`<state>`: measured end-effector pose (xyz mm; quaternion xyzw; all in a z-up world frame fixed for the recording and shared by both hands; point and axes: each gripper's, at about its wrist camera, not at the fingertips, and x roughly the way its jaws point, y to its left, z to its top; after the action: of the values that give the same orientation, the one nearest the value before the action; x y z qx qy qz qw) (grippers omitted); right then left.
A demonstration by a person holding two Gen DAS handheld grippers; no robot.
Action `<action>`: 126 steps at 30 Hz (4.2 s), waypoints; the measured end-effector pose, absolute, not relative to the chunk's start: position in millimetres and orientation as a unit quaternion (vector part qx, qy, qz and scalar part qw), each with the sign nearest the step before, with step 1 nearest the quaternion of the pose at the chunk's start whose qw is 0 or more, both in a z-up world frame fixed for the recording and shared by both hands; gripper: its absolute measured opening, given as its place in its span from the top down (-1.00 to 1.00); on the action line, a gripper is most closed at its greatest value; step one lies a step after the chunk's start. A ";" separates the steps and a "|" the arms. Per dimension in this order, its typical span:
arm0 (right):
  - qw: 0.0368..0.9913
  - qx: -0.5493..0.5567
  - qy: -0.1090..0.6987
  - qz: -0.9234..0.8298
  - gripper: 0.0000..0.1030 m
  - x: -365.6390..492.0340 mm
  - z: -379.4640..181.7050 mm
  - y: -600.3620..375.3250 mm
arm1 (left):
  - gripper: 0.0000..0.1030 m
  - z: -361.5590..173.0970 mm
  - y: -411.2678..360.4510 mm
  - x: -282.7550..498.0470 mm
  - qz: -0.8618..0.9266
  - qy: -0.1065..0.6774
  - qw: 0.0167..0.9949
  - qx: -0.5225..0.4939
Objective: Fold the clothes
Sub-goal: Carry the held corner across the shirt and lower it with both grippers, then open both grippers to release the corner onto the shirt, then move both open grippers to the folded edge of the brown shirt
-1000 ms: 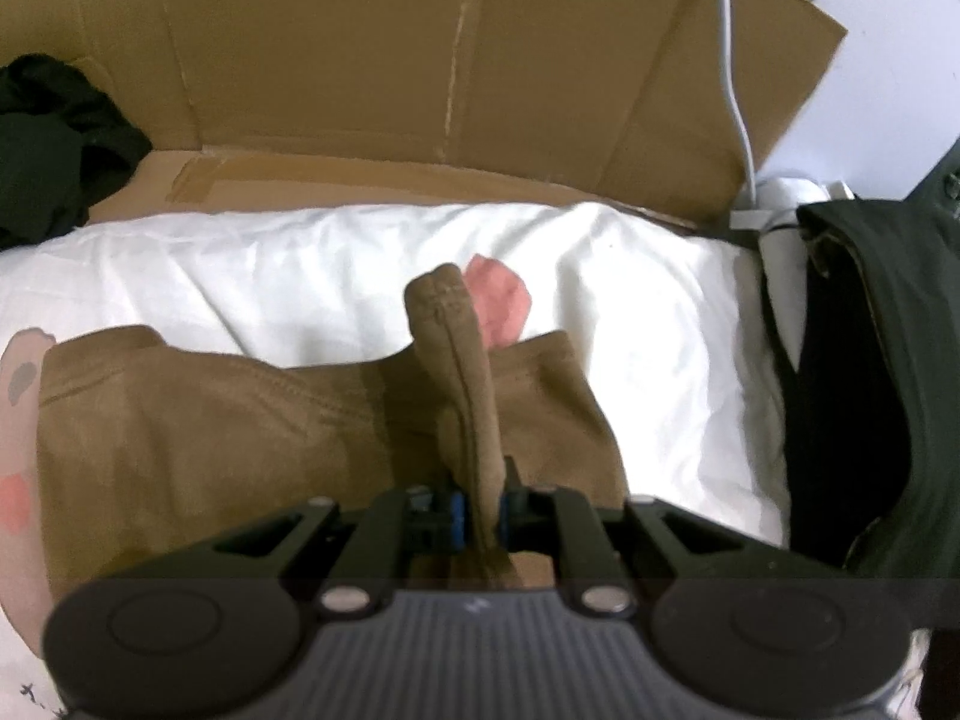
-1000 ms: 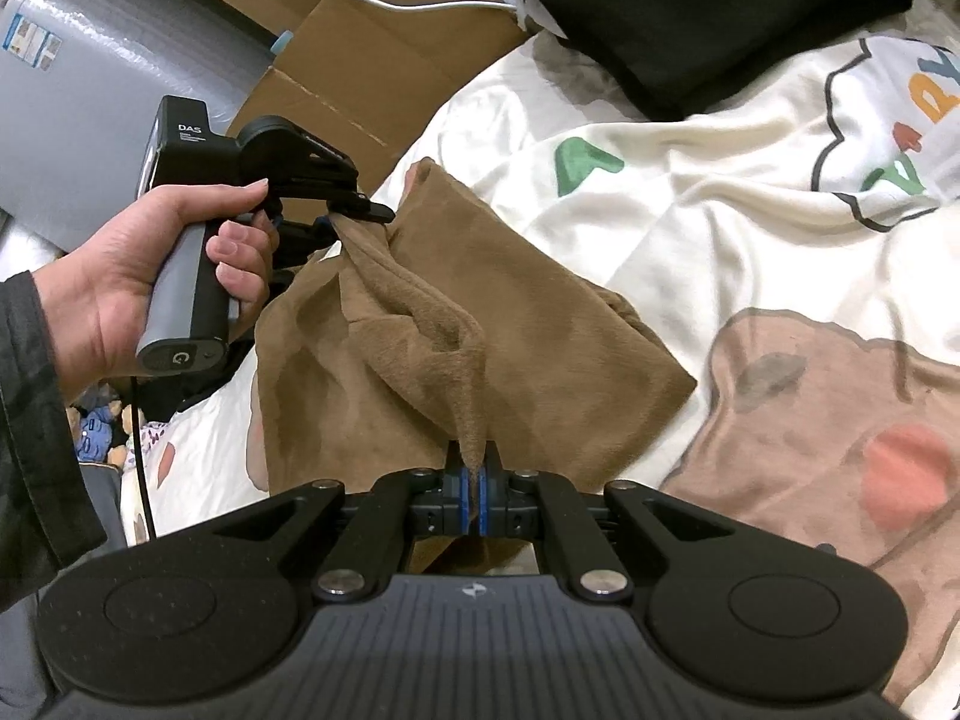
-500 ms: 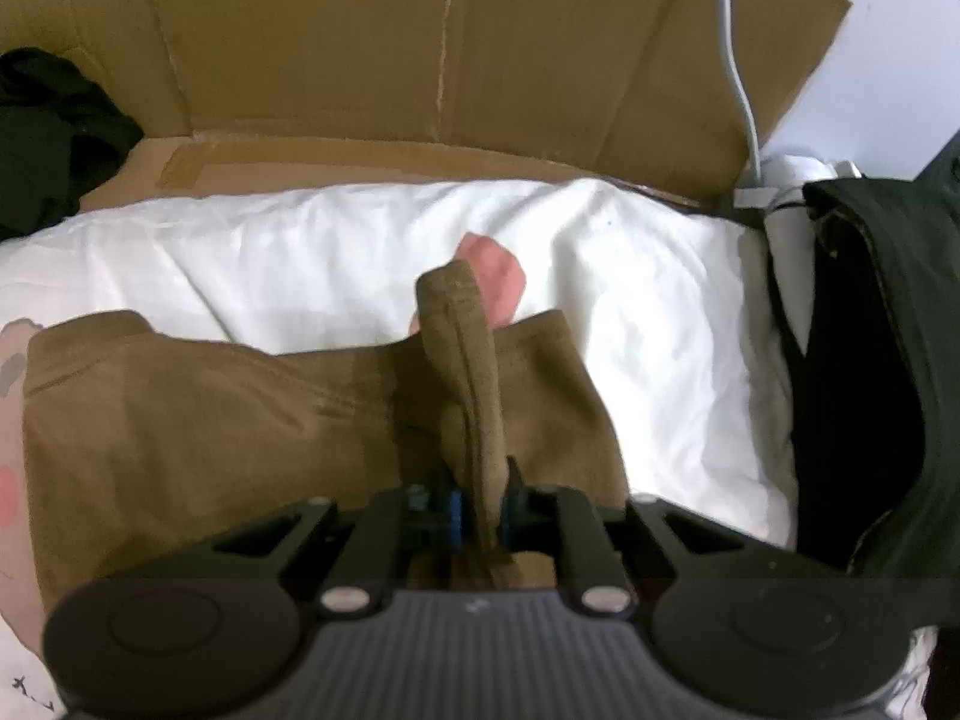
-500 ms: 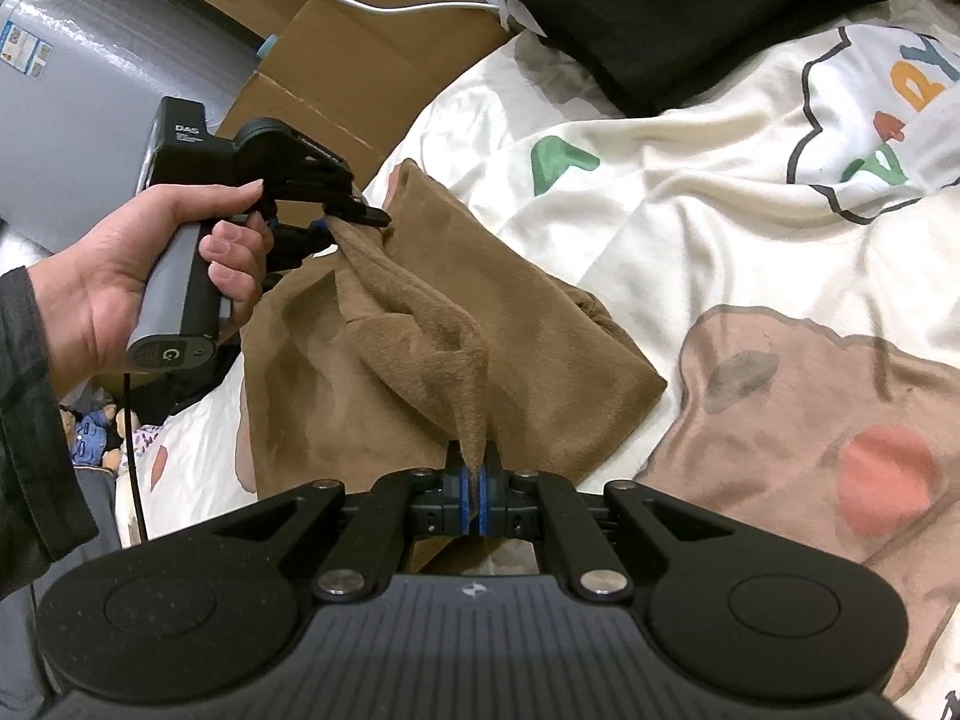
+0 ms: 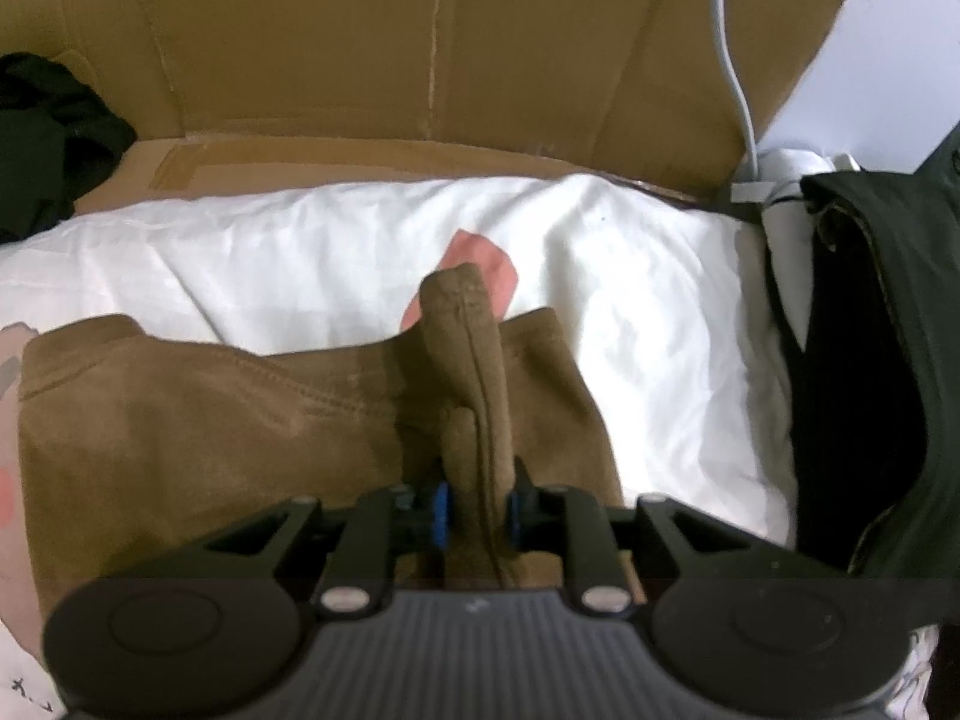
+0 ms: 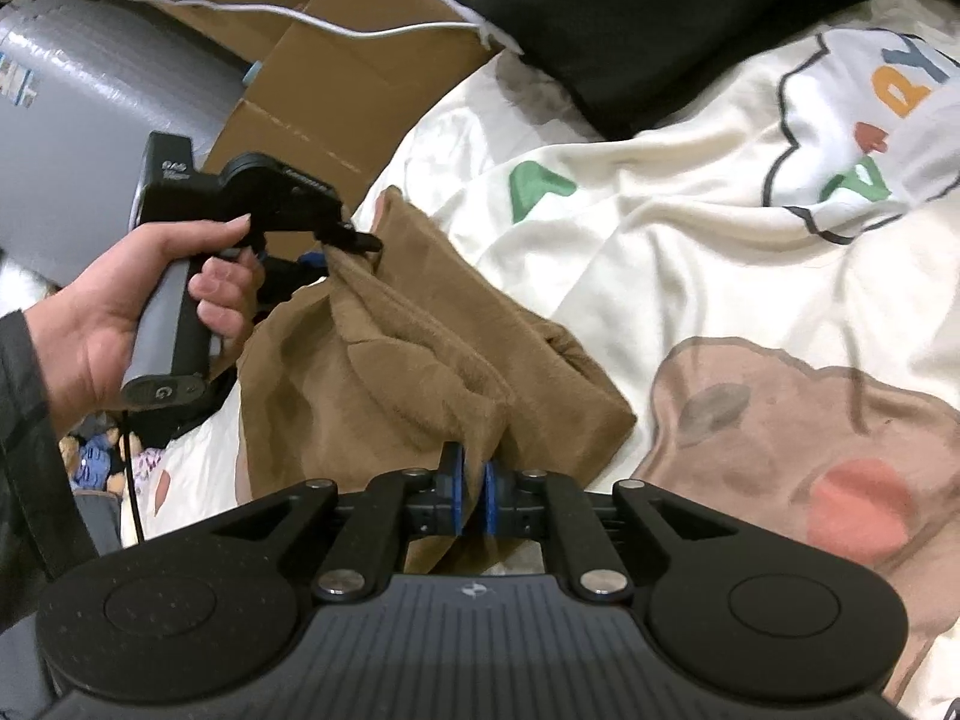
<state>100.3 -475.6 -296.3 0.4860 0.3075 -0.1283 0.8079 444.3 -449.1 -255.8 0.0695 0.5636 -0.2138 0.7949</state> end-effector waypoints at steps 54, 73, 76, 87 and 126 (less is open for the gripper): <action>0.809 0.490 0.286 -0.155 0.83 81.8 -317.0 -494.9 | -0.05 -258.6 -482.2 435.2 -0.214 0.575 0.788 0.048; 0.824 0.463 0.254 -0.207 0.10 79.5 -280.3 -507.7 | -0.20 -195.9 -437.4 439.9 -0.238 0.552 0.798 0.038; 0.827 0.453 0.265 -0.202 0.10 85.8 -271.8 -499.8 | -0.22 -185.5 -422.9 440.1 -0.238 0.550 0.800 0.045; 0.853 0.370 0.304 -0.206 0.10 126.3 -216.5 -477.3 | -0.29 -147.7 -350.6 444.8 -0.218 0.548 0.806 0.058; 0.863 0.072 0.483 -0.131 0.10 267.1 -110.5 -523.6 | -0.24 -134.2 -213.0 480.0 -0.170 0.551 0.817 -0.002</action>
<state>267.1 -523.6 -110.5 0.0721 0.4825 -0.1312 0.8630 480.0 -213.0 -134.2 -0.0019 0.5506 -0.1702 0.8172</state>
